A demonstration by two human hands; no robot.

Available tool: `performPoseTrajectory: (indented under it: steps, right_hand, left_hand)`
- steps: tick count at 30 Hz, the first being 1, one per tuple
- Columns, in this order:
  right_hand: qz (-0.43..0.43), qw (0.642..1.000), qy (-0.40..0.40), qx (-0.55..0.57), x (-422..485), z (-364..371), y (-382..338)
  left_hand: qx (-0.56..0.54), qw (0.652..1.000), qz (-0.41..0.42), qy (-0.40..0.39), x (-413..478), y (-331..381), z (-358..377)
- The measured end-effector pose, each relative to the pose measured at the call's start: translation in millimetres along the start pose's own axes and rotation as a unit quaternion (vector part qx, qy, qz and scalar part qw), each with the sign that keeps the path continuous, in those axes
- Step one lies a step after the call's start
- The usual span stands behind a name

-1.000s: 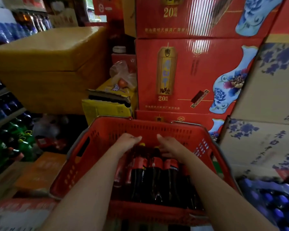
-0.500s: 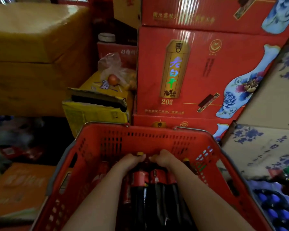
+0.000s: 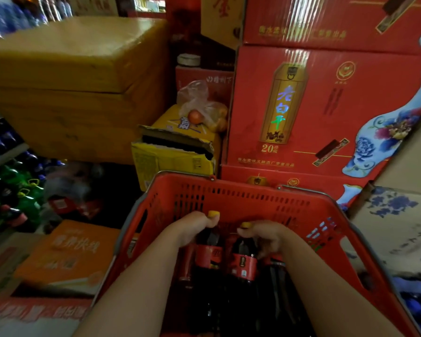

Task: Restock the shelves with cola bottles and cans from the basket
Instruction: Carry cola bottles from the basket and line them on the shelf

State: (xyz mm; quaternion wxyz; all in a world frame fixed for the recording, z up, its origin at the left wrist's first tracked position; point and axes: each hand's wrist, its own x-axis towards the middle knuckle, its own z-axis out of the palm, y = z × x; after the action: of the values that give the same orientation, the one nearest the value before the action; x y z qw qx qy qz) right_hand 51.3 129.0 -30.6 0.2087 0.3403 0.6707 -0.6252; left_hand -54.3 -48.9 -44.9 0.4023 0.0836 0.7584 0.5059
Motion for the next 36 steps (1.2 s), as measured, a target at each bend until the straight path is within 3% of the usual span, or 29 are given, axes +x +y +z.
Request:
performPoseTrajectory:
  steps: [2,7,15,23,31,36]
  right_hand:
    - [-0.011,0.998,-0.059,0.017,-11,-6,2]
    - [-0.074,0.996,-0.049,0.007,-22,1,19]
    - [-0.168,0.980,-0.096,-0.035,-25,25,43]
    - [-0.284,0.952,-0.111,0.004,-32,22,34]
    - [-0.424,0.872,-0.184,0.161,-101,35,-63]
    - [-0.461,0.818,-0.298,0.173,-173,85,-105]
  left_hand:
    - [0.005,1.000,0.015,0.010,-9,2,-6]
    - [0.006,0.998,0.066,0.014,-45,18,-14]
    - [-0.070,0.978,0.155,0.119,-109,39,-11]
    - [-0.230,0.902,0.252,0.264,-165,60,-2]
    - [-0.304,0.836,0.329,0.317,-252,107,-14]
    - [-0.290,0.808,0.358,0.367,-340,113,-21]
